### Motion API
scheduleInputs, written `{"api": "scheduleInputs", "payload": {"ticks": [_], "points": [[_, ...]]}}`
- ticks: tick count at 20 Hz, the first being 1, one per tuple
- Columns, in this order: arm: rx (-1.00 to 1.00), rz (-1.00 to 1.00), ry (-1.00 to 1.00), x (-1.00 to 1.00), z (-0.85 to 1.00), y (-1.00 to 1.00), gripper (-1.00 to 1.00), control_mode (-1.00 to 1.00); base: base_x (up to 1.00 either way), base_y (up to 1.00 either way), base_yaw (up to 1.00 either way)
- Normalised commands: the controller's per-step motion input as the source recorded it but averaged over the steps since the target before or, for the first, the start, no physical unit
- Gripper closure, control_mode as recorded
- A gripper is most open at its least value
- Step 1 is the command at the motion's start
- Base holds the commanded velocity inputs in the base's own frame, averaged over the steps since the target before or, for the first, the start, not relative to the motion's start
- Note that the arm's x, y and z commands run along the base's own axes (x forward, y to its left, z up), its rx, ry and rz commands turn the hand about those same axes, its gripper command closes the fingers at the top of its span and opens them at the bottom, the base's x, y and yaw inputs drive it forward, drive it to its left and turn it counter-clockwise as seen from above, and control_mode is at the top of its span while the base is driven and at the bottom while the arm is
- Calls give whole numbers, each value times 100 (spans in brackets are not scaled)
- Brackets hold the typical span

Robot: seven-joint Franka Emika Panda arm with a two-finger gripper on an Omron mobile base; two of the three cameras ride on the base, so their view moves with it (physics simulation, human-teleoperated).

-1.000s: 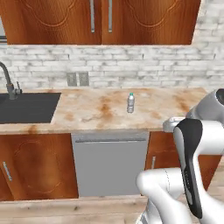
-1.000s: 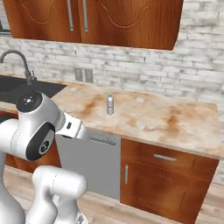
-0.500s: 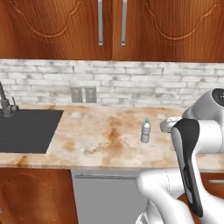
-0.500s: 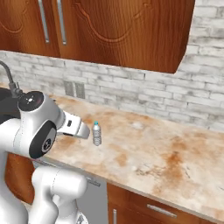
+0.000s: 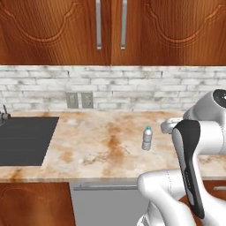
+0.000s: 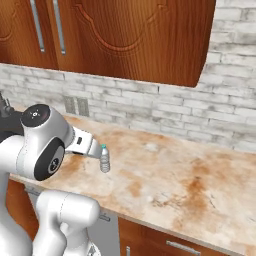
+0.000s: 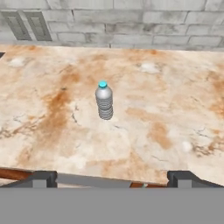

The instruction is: Move the drinks to the dining counter.

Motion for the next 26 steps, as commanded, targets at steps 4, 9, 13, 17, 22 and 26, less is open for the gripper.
{"api": "scheduleInputs", "payload": {"ticks": [4,9,13,17,22,26], "points": [[0,0,0,0,0,0,-100,100,98,26,-18],[0,0,0,12,0,1,-100,-100,62,11,-2],[0,0,0,33,-1,23,-100,-100,0,0,0],[0,0,0,31,0,21,-100,-100,0,0,0],[2,0,0,27,-14,4,-100,-100,0,0,0],[4,0,4,44,-26,2,-100,-100,0,0,0]]}}
